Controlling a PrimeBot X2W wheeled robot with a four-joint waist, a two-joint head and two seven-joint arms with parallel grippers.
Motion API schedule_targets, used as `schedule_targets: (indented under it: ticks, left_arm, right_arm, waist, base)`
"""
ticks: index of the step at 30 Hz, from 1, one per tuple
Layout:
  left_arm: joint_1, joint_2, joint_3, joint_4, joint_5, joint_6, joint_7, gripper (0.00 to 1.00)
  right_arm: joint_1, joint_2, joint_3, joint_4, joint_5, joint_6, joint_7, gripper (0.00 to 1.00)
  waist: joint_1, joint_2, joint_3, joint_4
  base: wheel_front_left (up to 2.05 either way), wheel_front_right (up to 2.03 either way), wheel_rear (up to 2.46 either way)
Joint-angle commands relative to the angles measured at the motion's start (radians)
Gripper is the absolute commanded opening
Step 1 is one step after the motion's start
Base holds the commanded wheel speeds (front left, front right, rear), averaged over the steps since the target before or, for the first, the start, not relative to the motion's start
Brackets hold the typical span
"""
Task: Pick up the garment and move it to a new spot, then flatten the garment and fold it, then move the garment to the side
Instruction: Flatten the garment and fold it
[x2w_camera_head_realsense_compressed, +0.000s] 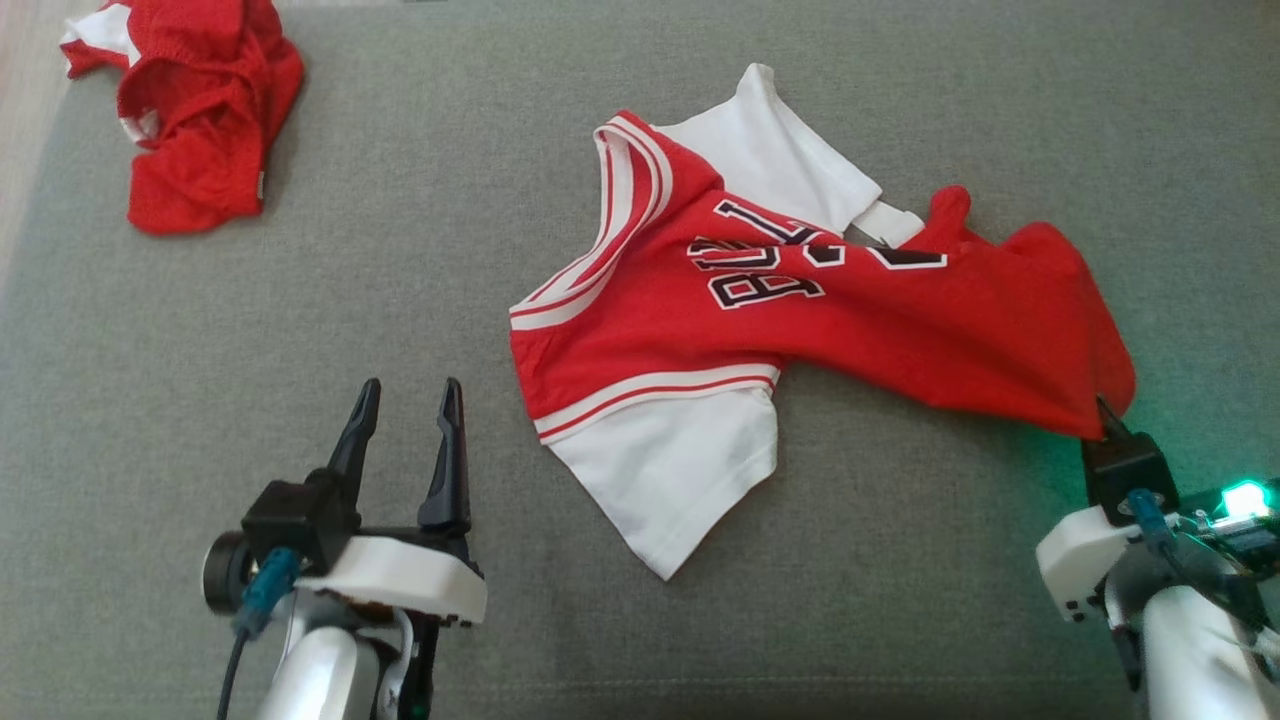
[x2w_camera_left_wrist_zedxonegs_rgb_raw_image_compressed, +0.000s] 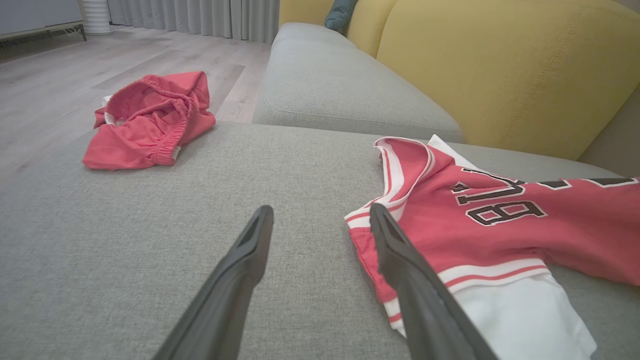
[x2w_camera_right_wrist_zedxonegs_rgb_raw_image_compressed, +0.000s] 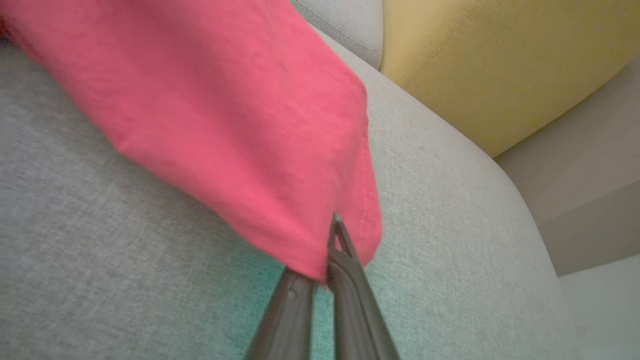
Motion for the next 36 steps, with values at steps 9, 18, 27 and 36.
schedule_targets:
  ticks: [9, 18, 27, 36]
  left_arm:
    - [-0.03, 0.002, 0.036, -0.019, 0.005, -0.004, -0.012, 1.0]
    - [-0.018, 0.002, 0.048, -0.02, 0.005, -0.005, -0.012, 1.0]
    - [0.001, 0.002, 0.047, -0.029, 0.005, -0.009, -0.012, 1.0]
    - [0.028, 0.002, 0.023, -0.026, -0.009, -0.005, -0.012, 1.0]
  right_arm:
    - [-0.023, 0.011, 0.09, 0.006, 0.114, 0.007, -0.021, 1.0]
    - [0.02, 0.021, 0.147, -0.023, 0.209, 0.007, -0.073, 1.0]
    - [0.06, 0.024, 0.159, -0.143, 0.315, 0.007, -0.101, 1.0]
    - [0.075, 0.024, 0.118, -0.212, 0.499, 0.007, -0.135, 1.0]
  waist:
    - [0.0, 0.0, -0.022, -0.008]
    - [0.0, 0.0, -0.057, -0.024]
    - [0.0, 0.0, -0.118, -0.036]
    - [0.0, 0.0, -0.192, -0.025]
  base:
    - [0.0, 0.0, 0.0]
    - [0.0, 0.0, 0.0]
    - [0.0, 0.0, 0.0]
    - [0.0, 0.0, 0.0]
